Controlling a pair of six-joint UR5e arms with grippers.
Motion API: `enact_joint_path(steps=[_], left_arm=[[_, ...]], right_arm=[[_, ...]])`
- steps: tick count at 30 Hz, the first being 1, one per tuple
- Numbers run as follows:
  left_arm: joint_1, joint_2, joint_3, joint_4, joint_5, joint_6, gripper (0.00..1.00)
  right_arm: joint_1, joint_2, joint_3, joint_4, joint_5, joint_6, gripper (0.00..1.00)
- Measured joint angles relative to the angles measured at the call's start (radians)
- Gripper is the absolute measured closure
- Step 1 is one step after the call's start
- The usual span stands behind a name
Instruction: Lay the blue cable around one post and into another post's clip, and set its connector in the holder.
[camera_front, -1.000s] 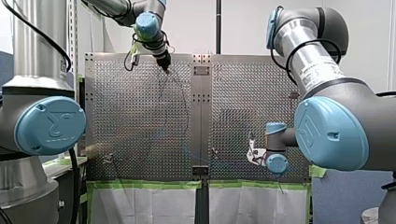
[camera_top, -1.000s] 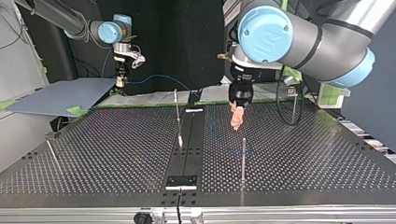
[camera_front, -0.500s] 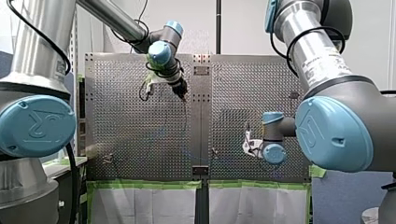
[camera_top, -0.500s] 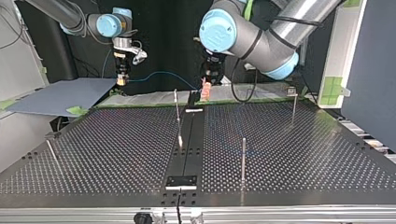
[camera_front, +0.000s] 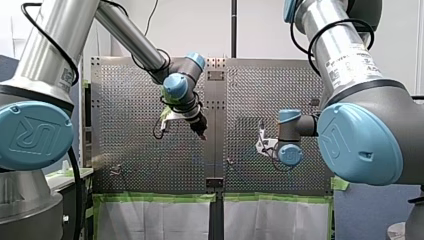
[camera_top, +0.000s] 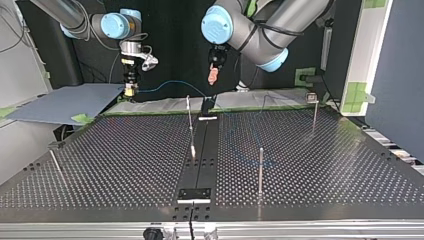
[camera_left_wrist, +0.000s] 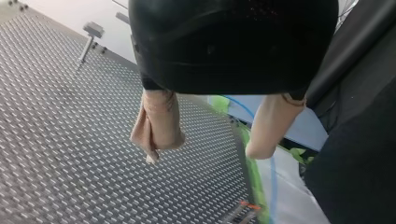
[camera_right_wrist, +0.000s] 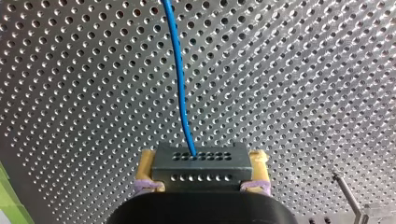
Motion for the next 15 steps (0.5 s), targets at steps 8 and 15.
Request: enact_joint_path(steps=[8,15], left_arm=[[-0.007,-0.066,-0.067,0.066,-0.004,-0.066,0.00],[-0.018,-0.124,-0.124,0.124,-0.038,-0.108,0.00]], right_arm=[[0.013,0.000,0.000,0.017,-0.002,0.003,0.98],[0.035,0.000,0.002,0.058,0.000,0.002,0.98]])
